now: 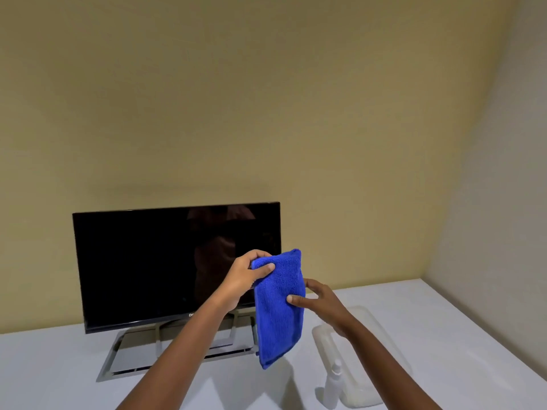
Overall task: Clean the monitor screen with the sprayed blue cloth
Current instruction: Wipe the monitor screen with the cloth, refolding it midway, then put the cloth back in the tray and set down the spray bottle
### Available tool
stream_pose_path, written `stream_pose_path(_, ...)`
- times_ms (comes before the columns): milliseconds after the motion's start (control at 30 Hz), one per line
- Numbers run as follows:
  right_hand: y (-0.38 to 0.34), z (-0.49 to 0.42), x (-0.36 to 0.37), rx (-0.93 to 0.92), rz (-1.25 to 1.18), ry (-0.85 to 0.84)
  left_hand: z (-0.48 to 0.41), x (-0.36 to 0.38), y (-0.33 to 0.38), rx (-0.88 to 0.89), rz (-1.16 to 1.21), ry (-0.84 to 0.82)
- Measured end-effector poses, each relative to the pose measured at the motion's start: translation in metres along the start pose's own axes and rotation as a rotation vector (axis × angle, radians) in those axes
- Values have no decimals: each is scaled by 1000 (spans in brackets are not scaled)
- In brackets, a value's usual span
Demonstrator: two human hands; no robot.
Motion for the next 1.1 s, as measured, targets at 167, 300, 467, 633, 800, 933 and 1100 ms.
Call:
stream_pose_path(167,-5,-12,-44,-37,88,66,-32,21,4,5,-264,12)
stream_pose_path(300,-2,-17,-75,-70,161,69,-58,58,8,-30,-545,-110)
stream_pose_path(467,16,-17,-116,-13,147,115,-90,102,11,-68,-654,-17)
stream_pose_path(633,48,-10,-163,134,146,161,-111,153,-1,-106,-717,-3)
stream_pose_path(800,87,0,-195,226,275,218,-124,204,-29,-164,-718,-97)
stream_pose_path(933,122,3,-202,294,459,171,-128,241,-54,-214,-754,-193)
stream_pose_path(1100,153,0,-201,422,610,55,-131,275,-81,-215,-927,-317)
Point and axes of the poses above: each hand's wrist, its own z-axis away from the middle knuckle, its own x-axis out of the palm, y = z × x, the point moved 5 cm from there along -z, towards the middle knuckle, and after that the axes turned 14 degrees about -z, right-handed, at the moved point
